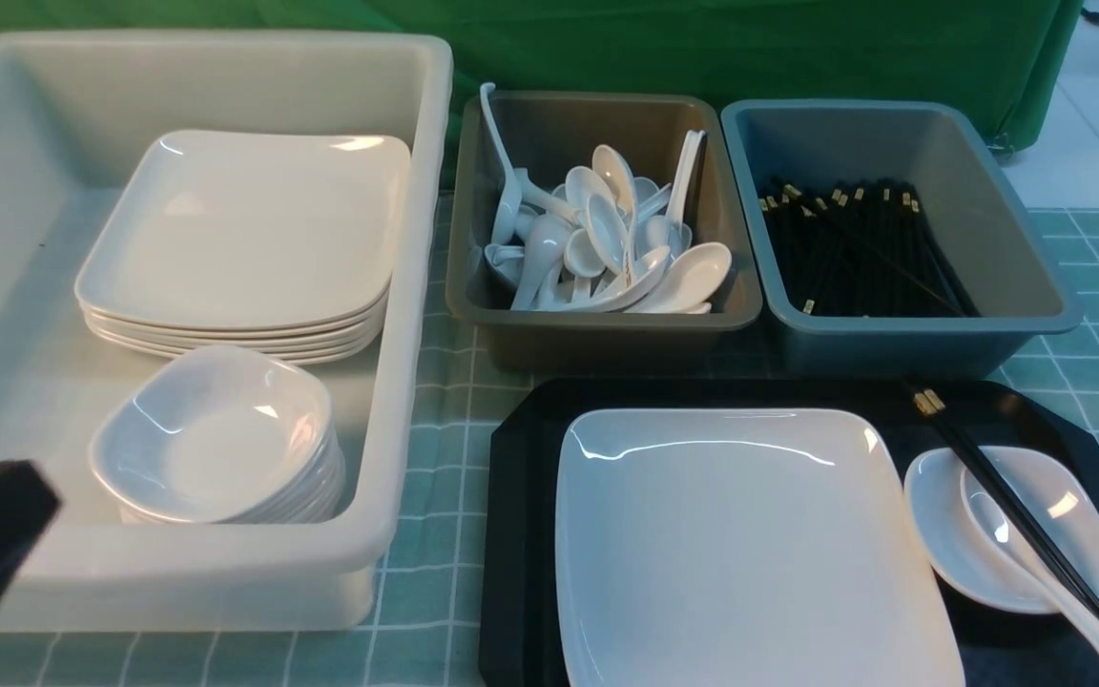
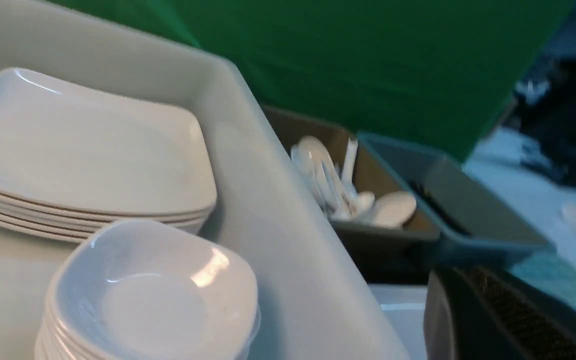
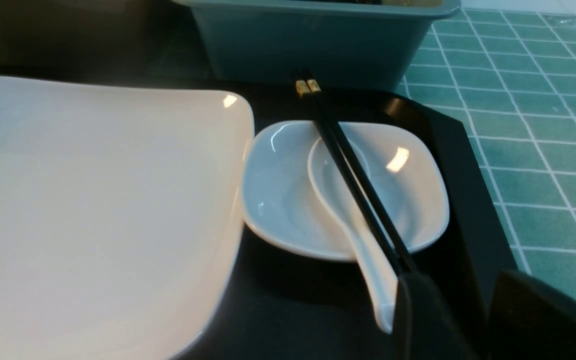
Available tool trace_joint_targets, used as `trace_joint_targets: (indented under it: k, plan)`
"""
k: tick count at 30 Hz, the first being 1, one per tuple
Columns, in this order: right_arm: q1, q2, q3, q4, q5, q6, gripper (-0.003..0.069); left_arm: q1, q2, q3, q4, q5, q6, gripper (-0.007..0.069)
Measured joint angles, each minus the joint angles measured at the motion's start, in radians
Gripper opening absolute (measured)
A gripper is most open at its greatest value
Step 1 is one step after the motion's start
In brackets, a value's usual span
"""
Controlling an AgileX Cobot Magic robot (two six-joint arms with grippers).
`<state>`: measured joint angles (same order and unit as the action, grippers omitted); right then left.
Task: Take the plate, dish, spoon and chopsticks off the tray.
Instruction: Use the right arm to grab a pair of chopsticks from the plate
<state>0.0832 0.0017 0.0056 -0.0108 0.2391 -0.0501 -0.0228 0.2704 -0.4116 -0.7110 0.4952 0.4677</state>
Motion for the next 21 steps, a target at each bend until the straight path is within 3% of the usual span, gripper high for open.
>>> trace_joint_targets:
  k: [4,6,13,17,21]
  plan:
    - [0.000,0.000,0.000,0.000,0.000,0.000,0.0242,-0.105,0.243,-0.141,0.073,0.047,0.070,0.0017]
    - [0.000,0.000,0.000,0.000,0.000,0.000,0.0242,-0.227,0.391,-0.221,0.099,0.050,0.083,0.0017]
    - [0.000,0.000,0.000,0.003,-0.021,0.009,0.0242,-0.461,0.598,-0.353,0.115,0.026,0.090,0.0017]
    - [0.000,0.000,0.000,0.074,-0.113,0.141,0.0242,-0.505,0.606,-0.374,0.115,-0.033,0.110,0.0017]
    - [0.000,0.000,0.000,0.128,-0.255,0.387,0.0242,-0.515,0.596,-0.379,0.116,-0.058,0.119,0.0017]
